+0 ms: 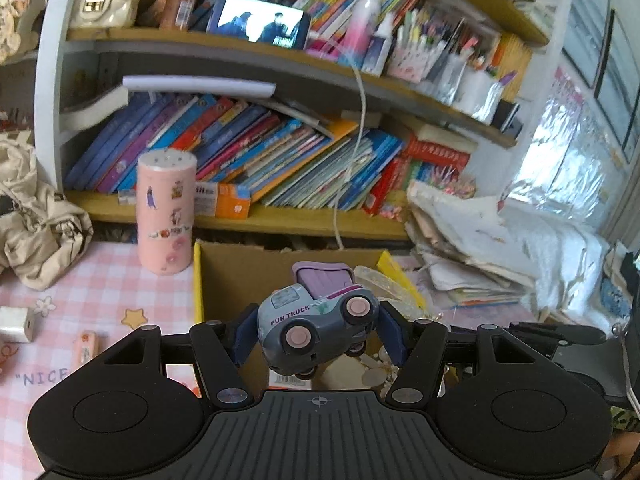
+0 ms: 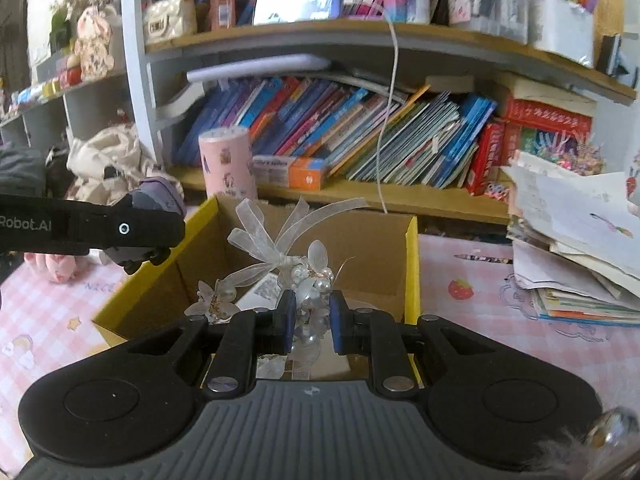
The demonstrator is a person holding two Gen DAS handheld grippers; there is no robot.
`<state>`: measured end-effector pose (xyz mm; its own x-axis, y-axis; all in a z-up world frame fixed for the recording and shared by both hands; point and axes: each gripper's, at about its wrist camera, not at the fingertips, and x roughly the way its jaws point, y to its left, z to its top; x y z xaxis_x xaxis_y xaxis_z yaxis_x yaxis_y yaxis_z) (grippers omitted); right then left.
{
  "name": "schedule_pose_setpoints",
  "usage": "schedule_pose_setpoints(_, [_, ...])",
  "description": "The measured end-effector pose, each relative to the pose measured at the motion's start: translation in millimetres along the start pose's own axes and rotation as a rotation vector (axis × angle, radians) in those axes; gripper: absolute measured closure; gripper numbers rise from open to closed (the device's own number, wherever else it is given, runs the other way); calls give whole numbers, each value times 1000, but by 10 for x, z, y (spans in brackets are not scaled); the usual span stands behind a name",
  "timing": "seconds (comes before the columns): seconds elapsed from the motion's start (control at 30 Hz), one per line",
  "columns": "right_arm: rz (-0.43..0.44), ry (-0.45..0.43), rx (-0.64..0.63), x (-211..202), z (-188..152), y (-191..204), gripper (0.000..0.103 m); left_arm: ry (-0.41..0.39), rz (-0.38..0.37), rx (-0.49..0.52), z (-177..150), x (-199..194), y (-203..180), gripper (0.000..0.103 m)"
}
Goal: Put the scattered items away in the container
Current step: 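Carry the grey truck and pearl ornament with both tools over the yellow box, then open the left tool dropping the truck while the right tool releases the ornament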
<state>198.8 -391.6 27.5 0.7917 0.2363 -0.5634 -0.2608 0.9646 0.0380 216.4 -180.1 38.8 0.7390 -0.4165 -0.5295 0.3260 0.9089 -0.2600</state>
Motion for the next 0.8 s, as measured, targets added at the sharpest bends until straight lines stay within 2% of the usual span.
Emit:
schedule_pose_setpoints(0.53, [88,175,-58,688,-137,-101,86,170,78,43,-211,633,62,42])
schedule_pose_setpoints(0.8, [117,206,-85,852,-135,-96,86,186,113,139,-236,731,-33,41])
